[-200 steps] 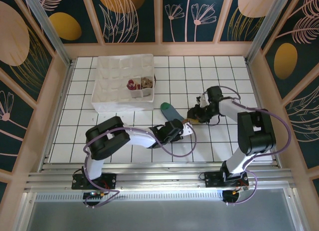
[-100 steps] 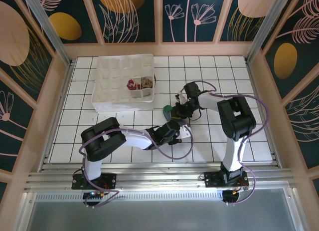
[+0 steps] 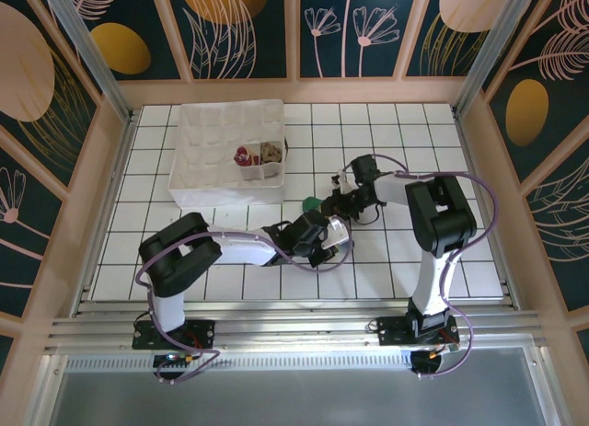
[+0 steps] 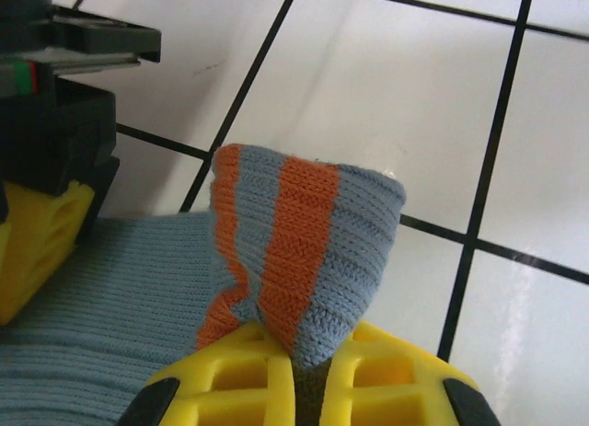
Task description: Roll the socks
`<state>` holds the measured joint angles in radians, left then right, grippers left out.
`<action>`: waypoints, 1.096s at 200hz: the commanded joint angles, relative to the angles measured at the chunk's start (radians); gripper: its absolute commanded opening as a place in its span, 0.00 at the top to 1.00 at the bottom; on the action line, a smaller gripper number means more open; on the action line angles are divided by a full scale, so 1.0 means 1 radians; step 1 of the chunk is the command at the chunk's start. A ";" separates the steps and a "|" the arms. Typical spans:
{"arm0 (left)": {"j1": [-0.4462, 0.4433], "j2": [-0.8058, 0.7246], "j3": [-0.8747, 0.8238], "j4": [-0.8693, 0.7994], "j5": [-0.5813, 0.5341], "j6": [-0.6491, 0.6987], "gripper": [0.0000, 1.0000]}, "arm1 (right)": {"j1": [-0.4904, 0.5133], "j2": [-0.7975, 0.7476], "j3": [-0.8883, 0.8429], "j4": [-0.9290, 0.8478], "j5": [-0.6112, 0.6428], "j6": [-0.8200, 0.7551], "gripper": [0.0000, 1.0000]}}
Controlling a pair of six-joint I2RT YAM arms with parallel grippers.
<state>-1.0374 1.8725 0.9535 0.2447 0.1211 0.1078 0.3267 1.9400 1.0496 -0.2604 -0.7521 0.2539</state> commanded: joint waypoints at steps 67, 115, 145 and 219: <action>0.104 0.069 0.014 -0.161 0.431 -0.263 1.00 | -0.101 0.053 -0.115 -0.020 0.269 -0.013 0.82; 0.171 0.242 0.215 -0.382 0.516 -0.282 1.00 | -0.116 0.015 -0.149 0.007 0.250 -0.008 0.82; 0.200 0.331 0.314 -0.488 0.525 -0.285 1.00 | -0.133 -0.078 -0.161 0.024 0.238 0.003 0.79; 0.248 0.415 0.402 -0.544 0.538 -0.309 1.00 | -0.265 -0.387 -0.224 0.036 0.146 0.011 0.62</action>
<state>-0.8028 2.1715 1.3743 -0.0731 0.7456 -0.1970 0.0841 1.6558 0.8646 -0.2092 -0.5987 0.2756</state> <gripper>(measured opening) 0.060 0.371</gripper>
